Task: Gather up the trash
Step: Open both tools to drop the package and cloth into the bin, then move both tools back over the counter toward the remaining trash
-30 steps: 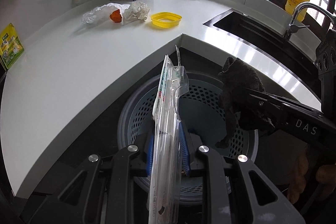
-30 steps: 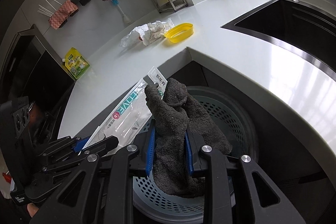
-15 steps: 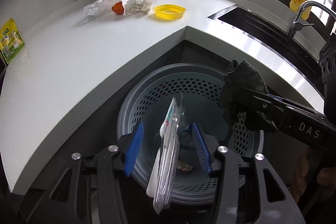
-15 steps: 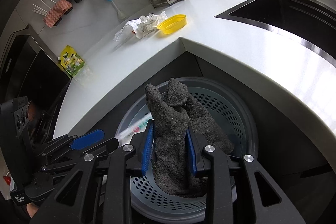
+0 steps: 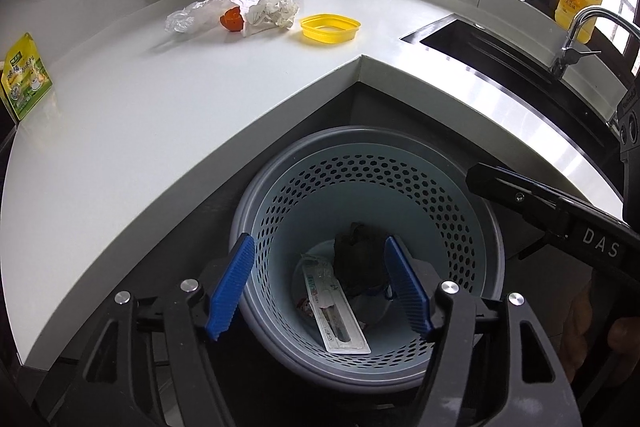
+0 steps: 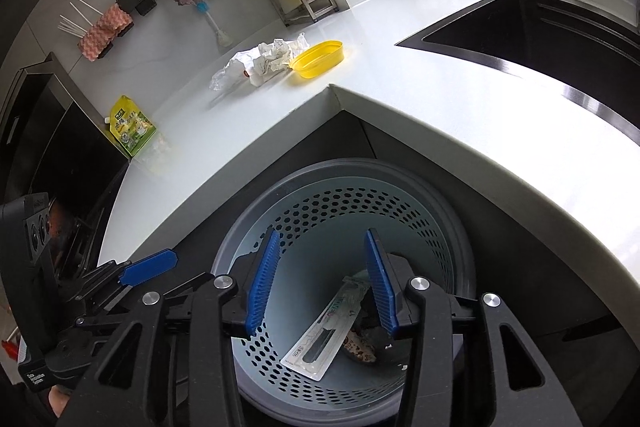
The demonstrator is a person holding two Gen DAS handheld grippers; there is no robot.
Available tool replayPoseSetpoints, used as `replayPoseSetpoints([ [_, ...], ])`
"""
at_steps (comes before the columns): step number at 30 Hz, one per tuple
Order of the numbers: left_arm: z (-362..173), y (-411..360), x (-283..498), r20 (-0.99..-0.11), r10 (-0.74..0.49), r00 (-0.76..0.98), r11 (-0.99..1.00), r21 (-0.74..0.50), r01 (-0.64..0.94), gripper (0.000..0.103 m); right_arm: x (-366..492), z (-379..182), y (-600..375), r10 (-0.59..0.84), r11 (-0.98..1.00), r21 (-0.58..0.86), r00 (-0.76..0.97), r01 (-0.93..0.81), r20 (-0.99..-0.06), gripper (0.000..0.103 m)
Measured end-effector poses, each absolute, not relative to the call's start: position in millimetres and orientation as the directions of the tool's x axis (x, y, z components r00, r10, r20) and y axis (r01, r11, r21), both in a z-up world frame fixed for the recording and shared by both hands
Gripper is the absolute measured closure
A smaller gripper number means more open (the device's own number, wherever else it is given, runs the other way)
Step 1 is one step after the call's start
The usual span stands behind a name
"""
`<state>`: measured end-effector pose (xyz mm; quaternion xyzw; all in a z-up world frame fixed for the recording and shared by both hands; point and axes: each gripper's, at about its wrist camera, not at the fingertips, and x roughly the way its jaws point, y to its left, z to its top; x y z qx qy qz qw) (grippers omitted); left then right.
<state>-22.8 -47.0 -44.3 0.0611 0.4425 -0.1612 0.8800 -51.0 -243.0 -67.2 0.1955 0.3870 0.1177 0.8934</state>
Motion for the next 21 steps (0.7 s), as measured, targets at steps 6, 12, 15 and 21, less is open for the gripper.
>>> replayPoseSetpoints([
  [6,-43.8,-45.8,-22.8,-0.795,-0.221,0.565,0.943,-0.027,0.331,0.026,-51.6,-65.8,-242.9,0.359,0.897,0.437,0.677,-0.061,-0.643,0.055],
  [12,-41.8,-44.4,-22.5,-0.788,-0.213,0.577,0.946,-0.019,0.324,0.021,-53.5,-62.2,-243.2,0.361,0.899,0.433,0.682,-0.072,-0.636,0.047],
  [15,-39.8,-44.7,-24.1,-0.78,-0.212,0.589,0.946,-0.013,0.324,0.016,-55.7,-58.7,-244.1,0.357,0.901,0.428,0.695,-0.078,-0.624,0.041],
  [21,-27.4,-38.9,-25.1,-0.741,-0.209,0.638,0.951,-0.002,0.309,0.008,-62.6,-43.6,-247.2,0.302,0.925,0.37,0.752,-0.084,-0.586,0.031],
])
